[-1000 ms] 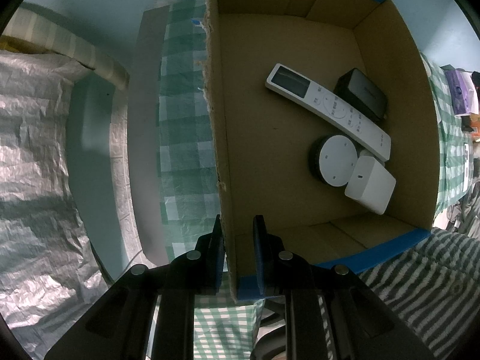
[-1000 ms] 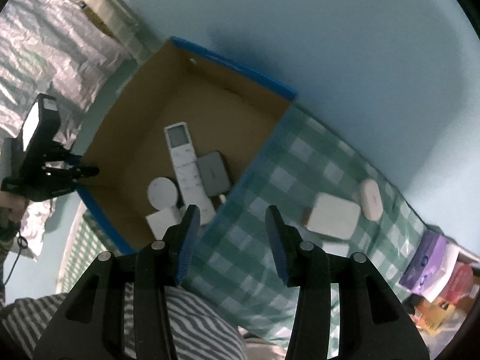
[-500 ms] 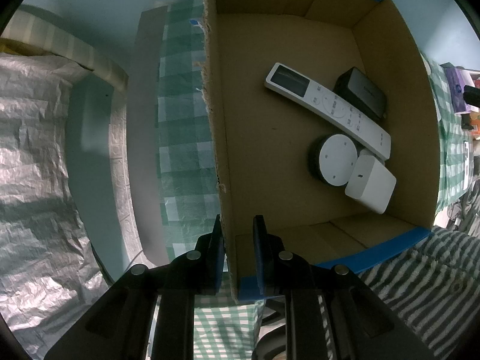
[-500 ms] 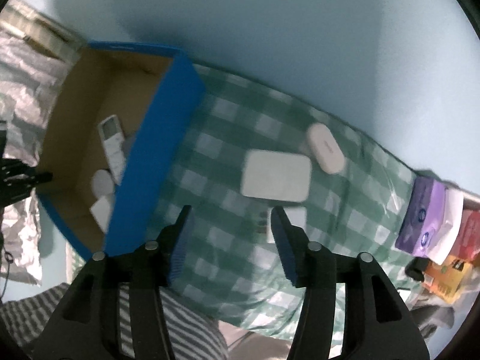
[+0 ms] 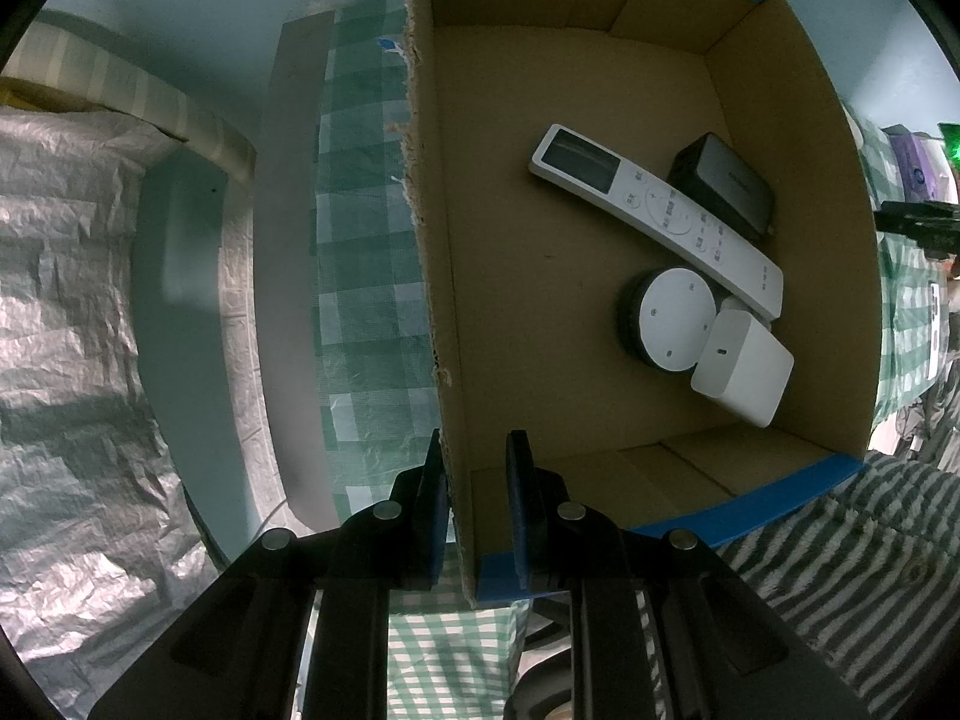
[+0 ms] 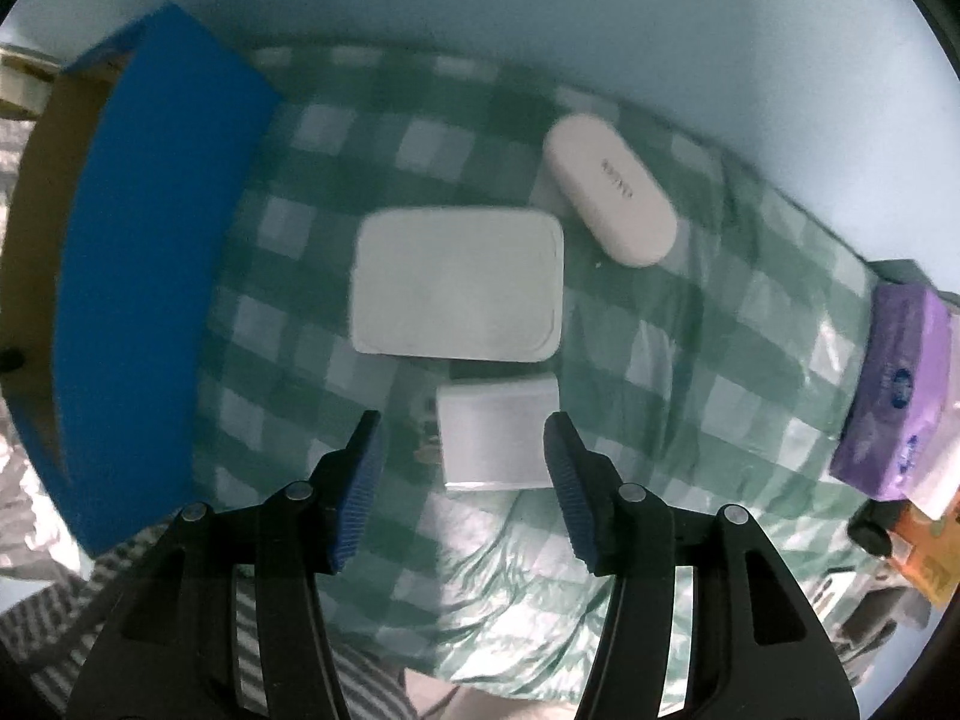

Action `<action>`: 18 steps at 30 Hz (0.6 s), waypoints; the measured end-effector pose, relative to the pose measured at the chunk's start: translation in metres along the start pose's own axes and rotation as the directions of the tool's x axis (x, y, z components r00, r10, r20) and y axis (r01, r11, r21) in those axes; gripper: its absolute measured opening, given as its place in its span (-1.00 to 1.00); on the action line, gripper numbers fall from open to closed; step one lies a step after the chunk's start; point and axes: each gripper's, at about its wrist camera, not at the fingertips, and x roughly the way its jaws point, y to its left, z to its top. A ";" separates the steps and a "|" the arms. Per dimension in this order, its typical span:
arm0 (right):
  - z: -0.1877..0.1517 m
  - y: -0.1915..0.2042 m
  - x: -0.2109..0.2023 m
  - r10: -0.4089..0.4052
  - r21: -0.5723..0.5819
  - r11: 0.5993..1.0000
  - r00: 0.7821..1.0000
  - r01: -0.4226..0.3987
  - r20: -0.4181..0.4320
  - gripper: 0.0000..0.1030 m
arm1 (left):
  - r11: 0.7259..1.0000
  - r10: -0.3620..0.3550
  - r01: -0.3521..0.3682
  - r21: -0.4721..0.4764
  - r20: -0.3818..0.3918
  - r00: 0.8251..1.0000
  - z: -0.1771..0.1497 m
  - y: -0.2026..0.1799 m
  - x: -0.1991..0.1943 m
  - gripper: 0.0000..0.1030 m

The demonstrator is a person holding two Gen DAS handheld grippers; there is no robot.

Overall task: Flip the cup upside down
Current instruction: 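Move the right tool to the small white block and grasp it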

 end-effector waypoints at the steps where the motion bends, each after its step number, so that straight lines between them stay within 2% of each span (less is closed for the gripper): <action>1: 0.000 -0.001 0.004 0.001 0.002 1.000 1.000 -0.001 -0.004 0.05 | 1.000 0.001 -0.001 -0.001 0.000 1.000 0.000 0.000 0.000 -0.69; 3: 0.001 -0.004 0.009 -0.008 0.007 1.000 1.000 0.008 -0.002 0.18 | 1.000 0.002 -0.002 -0.001 -0.001 1.000 0.000 0.000 0.000 -0.69; 13: 0.006 -0.011 0.035 -0.022 0.026 0.999 0.998 0.023 -0.052 0.18 | 1.000 0.003 -0.003 -0.004 -0.004 1.000 0.000 0.001 0.001 -0.69; 18: 0.006 -0.009 0.042 -0.025 0.031 0.999 0.998 0.027 -0.054 0.03 | 1.000 0.005 -0.005 -0.003 -0.004 1.000 0.000 0.002 0.001 -0.69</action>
